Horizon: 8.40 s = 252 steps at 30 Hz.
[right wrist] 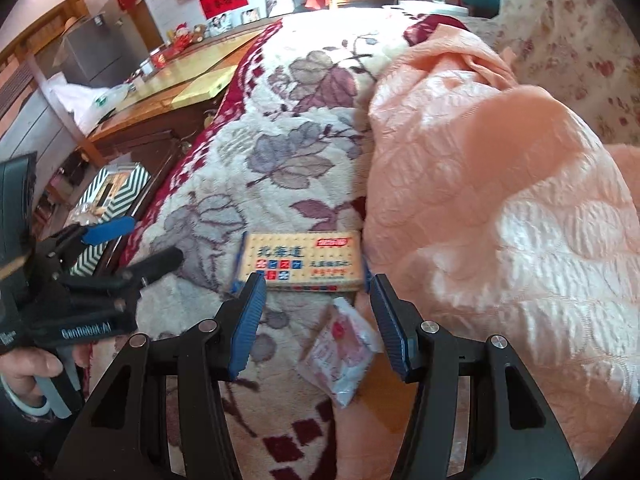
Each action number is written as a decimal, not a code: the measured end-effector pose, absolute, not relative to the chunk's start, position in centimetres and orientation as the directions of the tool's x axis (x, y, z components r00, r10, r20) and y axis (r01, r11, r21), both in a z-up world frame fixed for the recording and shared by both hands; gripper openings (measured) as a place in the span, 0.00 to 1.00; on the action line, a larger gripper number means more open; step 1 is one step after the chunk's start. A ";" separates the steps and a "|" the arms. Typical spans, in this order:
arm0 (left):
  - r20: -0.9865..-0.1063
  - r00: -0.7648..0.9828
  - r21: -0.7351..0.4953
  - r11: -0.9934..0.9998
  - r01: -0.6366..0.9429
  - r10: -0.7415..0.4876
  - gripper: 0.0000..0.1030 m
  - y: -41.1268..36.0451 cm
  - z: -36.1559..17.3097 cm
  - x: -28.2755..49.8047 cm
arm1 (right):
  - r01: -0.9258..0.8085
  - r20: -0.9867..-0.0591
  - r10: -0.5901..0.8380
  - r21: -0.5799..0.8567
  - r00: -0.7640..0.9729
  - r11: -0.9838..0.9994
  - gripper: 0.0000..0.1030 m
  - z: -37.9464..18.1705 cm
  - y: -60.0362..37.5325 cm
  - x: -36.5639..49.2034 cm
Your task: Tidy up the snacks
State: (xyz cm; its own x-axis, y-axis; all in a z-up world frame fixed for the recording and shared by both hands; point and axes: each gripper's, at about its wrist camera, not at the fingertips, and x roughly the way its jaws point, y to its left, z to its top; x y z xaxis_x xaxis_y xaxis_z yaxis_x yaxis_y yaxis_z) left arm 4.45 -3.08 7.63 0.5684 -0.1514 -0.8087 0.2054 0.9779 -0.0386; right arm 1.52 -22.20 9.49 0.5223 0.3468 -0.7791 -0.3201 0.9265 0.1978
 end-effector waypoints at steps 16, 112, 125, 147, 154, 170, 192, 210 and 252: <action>-0.885 0.369 0.004 0.787 0.616 -0.284 0.90 -10.7 2.3 9.6 | -0.248 -0.791 0.344 0.249 0.505 0.936 0.53 8.5 -24.2 2.3; -0.760 0.588 0.042 0.924 -0.380 0.277 0.56 20.7 10.6 -6.4 | -0.779 -0.814 0.549 0.216 0.189 0.588 0.17 10.6 5.5 -2.1; -0.787 0.535 -0.006 0.864 -0.504 0.307 0.56 25.4 9.5 -7.9 | -0.833 -0.815 0.561 0.206 0.144 0.513 0.17 10.9 11.3 -3.3; -0.823 0.480 -0.051 0.801 -0.596 0.305 0.57 29.1 7.6 -8.1 | -0.875 -0.850 0.520 0.184 0.088 0.449 0.17 9.9 18.0 -2.4; -0.832 0.468 -0.056 0.793 -0.606 0.298 0.57 29.7 7.1 -7.8 | -0.882 -0.864 0.495 0.159 0.092 0.443 0.17 9.4 20.1 -1.4; -0.855 0.433 -0.053 0.781 -0.623 0.287 0.57 30.5 6.1 -6.5 | -0.899 -0.882 0.456 0.098 0.120 0.426 0.17 8.1 24.6 0.2; -0.856 0.413 -0.036 0.760 -0.649 0.312 0.73 30.5 6.1 -6.9 | -0.859 -0.822 0.529 0.100 0.213 0.502 0.41 12.0 19.1 -0.2; -0.795 0.457 -0.007 0.747 -0.665 0.399 0.89 28.9 9.1 -9.0 | -0.827 -0.810 0.543 0.139 0.221 0.544 0.41 11.3 18.2 -0.3; -0.721 0.581 0.056 0.868 -0.494 0.377 0.99 17.2 12.2 -11.1 | -0.735 -0.728 0.582 0.161 0.363 0.659 0.51 11.3 2.0 -5.8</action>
State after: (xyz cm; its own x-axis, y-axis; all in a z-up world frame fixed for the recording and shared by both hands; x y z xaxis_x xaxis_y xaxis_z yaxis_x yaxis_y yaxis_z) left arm -11.09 17.22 12.24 0.5811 0.3770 -0.7213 -0.4940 0.8677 0.0556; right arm -5.77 1.98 11.31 0.3629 0.5823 -0.7275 -0.7349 0.6588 0.1607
